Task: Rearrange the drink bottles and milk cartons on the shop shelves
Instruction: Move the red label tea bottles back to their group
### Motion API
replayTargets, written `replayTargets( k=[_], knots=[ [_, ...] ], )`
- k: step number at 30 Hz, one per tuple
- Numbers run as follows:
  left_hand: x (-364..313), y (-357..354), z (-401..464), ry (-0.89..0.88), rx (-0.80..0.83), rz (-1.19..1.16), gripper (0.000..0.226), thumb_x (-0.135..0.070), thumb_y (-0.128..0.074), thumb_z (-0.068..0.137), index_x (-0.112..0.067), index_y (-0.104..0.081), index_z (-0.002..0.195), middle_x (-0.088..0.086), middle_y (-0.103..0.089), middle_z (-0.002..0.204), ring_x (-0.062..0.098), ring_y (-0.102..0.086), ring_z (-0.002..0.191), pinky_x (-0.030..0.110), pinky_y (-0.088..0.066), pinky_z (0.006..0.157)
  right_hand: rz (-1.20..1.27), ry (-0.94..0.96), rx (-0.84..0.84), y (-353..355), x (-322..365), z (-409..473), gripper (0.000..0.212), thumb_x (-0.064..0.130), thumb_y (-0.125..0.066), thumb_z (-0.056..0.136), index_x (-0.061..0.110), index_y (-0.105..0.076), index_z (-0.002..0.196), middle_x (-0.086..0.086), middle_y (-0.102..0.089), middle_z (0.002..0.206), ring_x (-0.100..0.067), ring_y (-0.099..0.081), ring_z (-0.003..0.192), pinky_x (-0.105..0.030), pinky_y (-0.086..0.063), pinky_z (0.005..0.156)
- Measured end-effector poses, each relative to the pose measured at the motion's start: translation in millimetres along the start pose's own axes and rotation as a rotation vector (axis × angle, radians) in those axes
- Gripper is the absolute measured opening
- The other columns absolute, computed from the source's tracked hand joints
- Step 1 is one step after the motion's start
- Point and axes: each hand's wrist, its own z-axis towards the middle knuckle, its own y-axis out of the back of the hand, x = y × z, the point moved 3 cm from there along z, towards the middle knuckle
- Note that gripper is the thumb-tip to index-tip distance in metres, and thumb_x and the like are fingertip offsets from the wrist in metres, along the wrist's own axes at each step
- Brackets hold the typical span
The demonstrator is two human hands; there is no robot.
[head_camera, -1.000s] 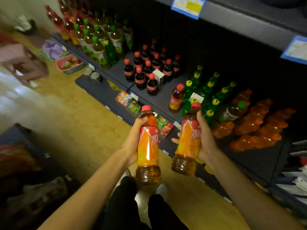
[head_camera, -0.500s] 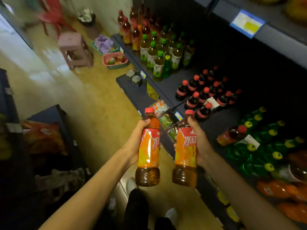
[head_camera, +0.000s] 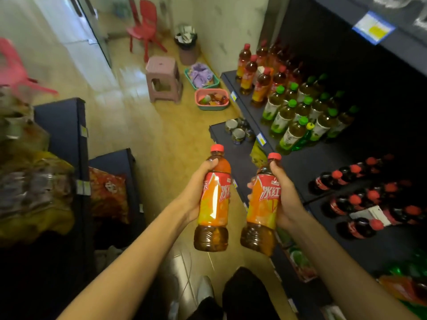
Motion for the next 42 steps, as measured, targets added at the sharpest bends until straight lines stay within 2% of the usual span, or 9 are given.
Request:
replayTargets(
  k=[4,9,13,18,25,30,36,40,42],
  knots=[
    [-38,20,38,-0.007,-0.019,-0.016,0.054,-0.056,-0.057,0.079,-0.012,-0.056,0.11,0.008,-0.068,0.084,0.018,-0.066,0.067,0.031,-0.055,0.064,-0.034,-0.009,0.005,-29,29,48,0.062,0.062,-0.066,0.067,0.009,-0.062,0.1,-0.011,-0.066,0.083,-0.021,-0.064,0.064,-0.031,-0.057,0.061],
    [-96,30,100,-0.021,-0.052,-0.005,0.064,-0.059,-0.059,0.071,-0.014,-0.055,0.116,0.007,-0.069,0.085,0.018,-0.066,0.07,0.033,-0.055,0.067,-0.034,0.0,0.007,-55,81,124,0.045,0.055,-0.058,0.087,0.011,-0.06,0.094,-0.012,-0.064,0.077,-0.021,-0.063,0.06,-0.03,-0.056,0.057],
    [-157,35,151,-0.029,-0.107,-0.022,0.065,-0.061,-0.059,0.07,-0.015,-0.055,0.116,0.007,-0.069,0.082,0.019,-0.065,0.068,0.033,-0.055,0.067,-0.032,-0.021,0.011,-80,129,190,0.052,0.056,-0.063,0.082,0.01,-0.059,0.105,-0.012,-0.065,0.079,-0.02,-0.064,0.06,-0.03,-0.057,0.056],
    [-233,45,204,-0.04,-0.138,-0.068,0.071,-0.066,-0.058,0.072,-0.012,-0.055,0.119,0.008,-0.07,0.084,0.02,-0.066,0.068,0.033,-0.056,0.065,-0.068,-0.07,0.052,-116,183,261,0.063,0.062,-0.065,0.069,0.01,-0.062,0.103,-0.01,-0.066,0.077,-0.02,-0.064,0.059,-0.03,-0.055,0.054],
    [-311,64,262,-0.004,-0.128,-0.037,0.072,-0.066,-0.059,0.072,-0.012,-0.055,0.119,0.008,-0.069,0.085,0.02,-0.066,0.069,0.033,-0.055,0.065,-0.047,-0.093,0.035,-152,228,333,0.07,0.062,-0.064,0.074,0.005,-0.06,0.113,-0.01,-0.066,0.077,-0.021,-0.064,0.061,-0.029,-0.055,0.057],
    [-367,65,327,0.05,-0.065,0.048,0.076,-0.064,-0.062,0.072,-0.012,-0.053,0.126,0.01,-0.071,0.086,0.021,-0.068,0.068,0.034,-0.055,0.064,-0.004,-0.004,-0.09,-161,256,381,0.065,0.062,-0.061,0.08,0.007,-0.061,0.114,-0.01,-0.069,0.079,-0.021,-0.067,0.062,-0.03,-0.054,0.055],
    [-442,64,419,0.146,0.087,0.23,0.076,-0.064,-0.067,0.064,-0.012,-0.062,0.118,0.014,-0.072,0.094,0.025,-0.067,0.076,0.039,-0.055,0.073,0.212,0.095,-0.355,-174,289,423,0.056,0.059,-0.063,0.079,0.007,-0.064,0.1,-0.01,-0.067,0.07,-0.022,-0.065,0.059,-0.029,-0.055,0.053],
    [-488,65,458,0.212,0.204,0.32,0.057,-0.056,-0.064,0.069,-0.011,-0.069,0.101,0.016,-0.073,0.085,0.026,-0.067,0.07,0.042,-0.053,0.076,0.35,0.143,-0.504,-189,297,439,0.057,0.06,-0.063,0.077,0.006,-0.066,0.095,-0.012,-0.069,0.072,-0.022,-0.066,0.059,-0.03,-0.055,0.053],
    [-502,61,474,0.248,0.239,0.384,0.059,-0.056,-0.064,0.07,-0.01,-0.066,0.107,0.017,-0.073,0.085,0.027,-0.069,0.071,0.044,-0.053,0.077,0.406,0.17,-0.538,-196,299,446,0.052,0.058,-0.061,0.083,0.008,-0.066,0.092,-0.012,-0.068,0.07,-0.021,-0.065,0.057,-0.03,-0.055,0.056]
  ],
)
